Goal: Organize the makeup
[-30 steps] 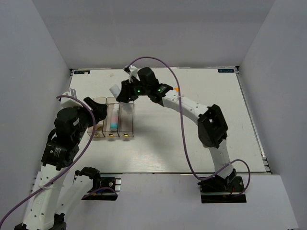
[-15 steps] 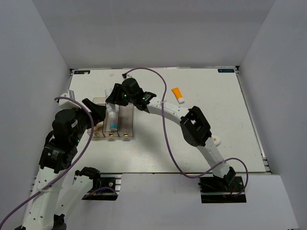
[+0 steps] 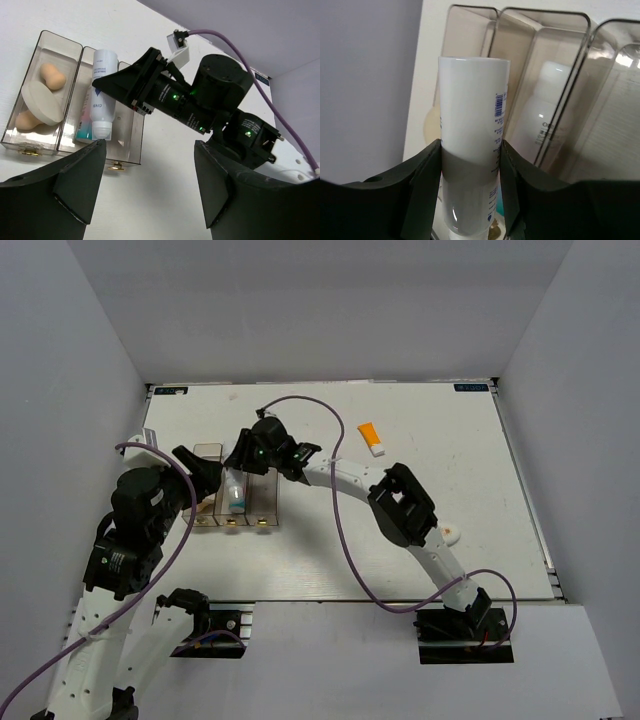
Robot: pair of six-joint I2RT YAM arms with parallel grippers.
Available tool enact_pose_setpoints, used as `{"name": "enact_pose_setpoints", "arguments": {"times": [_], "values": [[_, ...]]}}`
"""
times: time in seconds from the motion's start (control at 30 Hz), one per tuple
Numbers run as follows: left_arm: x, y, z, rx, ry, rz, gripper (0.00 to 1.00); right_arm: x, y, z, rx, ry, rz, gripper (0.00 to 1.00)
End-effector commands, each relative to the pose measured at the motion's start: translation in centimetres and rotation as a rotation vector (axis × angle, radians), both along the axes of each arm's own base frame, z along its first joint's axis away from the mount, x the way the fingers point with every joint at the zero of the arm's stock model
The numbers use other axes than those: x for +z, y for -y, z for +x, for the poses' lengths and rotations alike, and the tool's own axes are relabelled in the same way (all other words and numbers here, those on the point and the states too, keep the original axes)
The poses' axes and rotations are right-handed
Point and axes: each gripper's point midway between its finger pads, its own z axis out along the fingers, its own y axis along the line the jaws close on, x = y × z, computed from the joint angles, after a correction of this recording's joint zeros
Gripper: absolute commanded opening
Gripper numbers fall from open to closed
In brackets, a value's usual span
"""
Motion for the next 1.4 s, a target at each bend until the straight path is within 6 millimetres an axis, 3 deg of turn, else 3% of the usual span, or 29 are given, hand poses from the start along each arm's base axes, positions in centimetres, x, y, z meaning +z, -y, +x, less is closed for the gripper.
{"name": "enact_pose_setpoints", "arguments": {"times": [0.0,0.3,0.37,0.5,0.7,0.73,0.8,0.87,0.9,0.93,0.97,1.0,1.03,1.07,1.1,1.17,1.2,1.27,1.3,1.37], "values": [[0.2,0.0,0.1,0.004,0.012,-0.012,0.8,1.4,-0.7,0.7,-0.006,0.069,0.055,0.24],[0.8,0.0,0.0,0.002,0.025,-0.014,0.81,2.4,-0.8,0.4,0.047,0.114,0.079,0.7],[0.8,0.0,0.0,0.0,0.023,-0.014,0.8,3.0,-0.8,0.2,0.06,0.117,0.094,0.89],[1.3,0.1,-0.1,-0.005,0.038,-0.022,0.8,4.4,-0.6,0.1,0.08,0.14,0.111,0.89],[1.8,1.1,0.5,-0.053,0.058,-0.036,0.75,10.8,0.8,-0.6,0.232,0.312,0.178,0.89],[1.9,1.7,0.6,-0.082,0.062,-0.045,0.7,12.3,2.0,0.3,0.243,0.385,0.165,0.89],[1.7,2.7,1.4,-0.12,0.071,-0.06,0.63,13.2,3.4,1.0,0.252,0.446,0.137,0.89],[2.2,4.2,1.9,-0.196,0.098,-0.086,0.5,13.5,6.6,2.9,0.243,0.504,0.096,0.71],[1.4,4.9,2.7,-0.217,0.073,-0.092,0.45,14.5,8.0,3.3,0.241,0.538,0.088,0.55],[1.2,5.7,2.9,-0.247,0.065,-0.1,0.34,14.2,9.9,4.6,0.216,0.554,0.05,0.15],[1.4,6.7,3.3,-0.297,0.077,-0.116,0.29,12.6,11.5,5.4,0.207,0.575,-0.025,0.0],[0.1,7.4,4.2,-0.318,0.033,-0.122,0.24,13.2,14.1,6.7,0.17,0.606,-0.071,0.0],[-0.2,8.0,4.6,-0.343,0.021,-0.133,0.21,12.3,16.8,8.4,0.113,0.604,-0.153,0.0],[-0.9,9.3,5.1,-0.392,-0.003,-0.149,0.15,11.7,18.8,8.5,0.112,0.628,-0.216,0.0],[-1.3,9.7,5.5,-0.405,-0.014,-0.155,0.13,11.1,22.3,10.5,0.062,0.621,-0.272,0.0],[-1.8,10.8,6.0,-0.449,-0.03,-0.17,0.12,8.5,26.0,10.5,0.06,0.568,-0.396,0.0],[-2.7,11.5,6.5,-0.467,-0.061,-0.17,0.12,8.6,29.5,11.6,0.009,0.548,-0.439,0.0],[-3.1,12.7,7.0,-0.508,-0.081,-0.175,0.13,6.8,32.8,11.0,-0.006,0.477,-0.531,0.0],[-3.6,13.3,7.2,-0.523,-0.099,-0.174,0.14,6.0,36.1,11.0,-0.035,0.451,-0.577,0.0],[-5.0,15.3,7.7,-0.574,-0.152,-0.164,0.18,4.7,38.6,9.8,-0.052,0.409,-0.61,0.0]]}}
